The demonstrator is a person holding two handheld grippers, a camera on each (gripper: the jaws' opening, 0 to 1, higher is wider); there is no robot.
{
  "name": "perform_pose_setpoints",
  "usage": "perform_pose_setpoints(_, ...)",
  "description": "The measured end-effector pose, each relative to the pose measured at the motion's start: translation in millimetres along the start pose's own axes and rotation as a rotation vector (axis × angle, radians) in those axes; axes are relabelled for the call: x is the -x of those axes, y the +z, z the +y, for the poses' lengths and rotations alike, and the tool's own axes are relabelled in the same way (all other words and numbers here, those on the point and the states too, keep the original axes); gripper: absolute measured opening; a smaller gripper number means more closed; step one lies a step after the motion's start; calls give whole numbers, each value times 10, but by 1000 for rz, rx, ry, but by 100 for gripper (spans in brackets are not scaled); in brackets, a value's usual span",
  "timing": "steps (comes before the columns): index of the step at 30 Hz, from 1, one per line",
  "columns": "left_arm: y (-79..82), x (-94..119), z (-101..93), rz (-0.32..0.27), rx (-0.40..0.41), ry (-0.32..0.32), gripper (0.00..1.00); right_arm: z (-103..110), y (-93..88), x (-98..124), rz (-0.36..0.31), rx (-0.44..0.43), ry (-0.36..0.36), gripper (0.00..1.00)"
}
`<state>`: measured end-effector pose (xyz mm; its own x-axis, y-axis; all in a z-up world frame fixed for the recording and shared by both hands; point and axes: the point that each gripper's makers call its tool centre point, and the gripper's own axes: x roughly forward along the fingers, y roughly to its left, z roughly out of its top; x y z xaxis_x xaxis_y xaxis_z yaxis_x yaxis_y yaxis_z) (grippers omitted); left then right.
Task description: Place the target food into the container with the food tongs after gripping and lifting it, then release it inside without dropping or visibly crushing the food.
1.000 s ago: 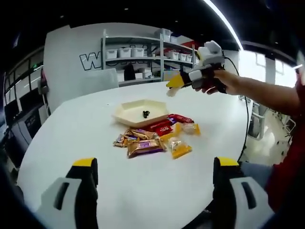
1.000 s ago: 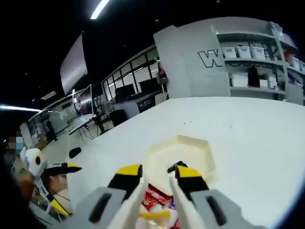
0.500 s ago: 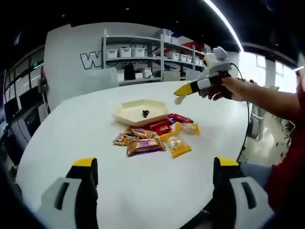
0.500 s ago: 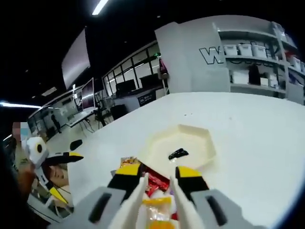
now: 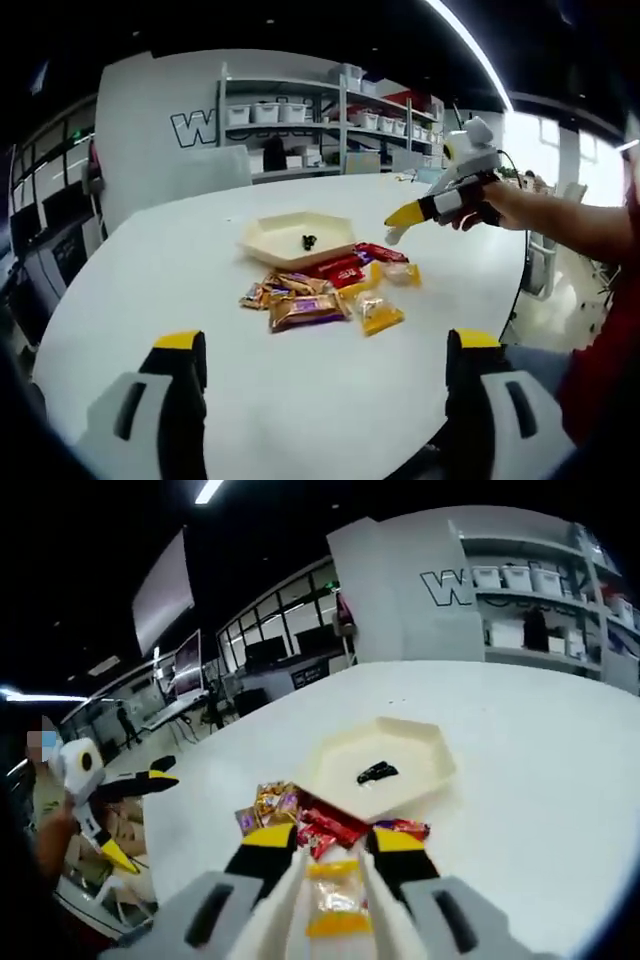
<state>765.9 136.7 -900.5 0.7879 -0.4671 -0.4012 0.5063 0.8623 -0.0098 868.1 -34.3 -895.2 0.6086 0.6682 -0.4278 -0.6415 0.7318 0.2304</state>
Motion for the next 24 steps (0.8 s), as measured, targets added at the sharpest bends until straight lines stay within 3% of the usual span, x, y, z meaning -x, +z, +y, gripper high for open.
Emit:
perform_pose_setpoints(12,-54,-19,-69,8,5,-10,97,89,-267,-8,56,56,6,24)
perform_pose_setpoints(19,-34,-22,-70,2,4,-6,97,91,-258,3,34,100,-10,25)
perform_pose_setpoints(24,-42,-38,-82,5,2,-8,97,71,-346,-53,64,144,-22,25)
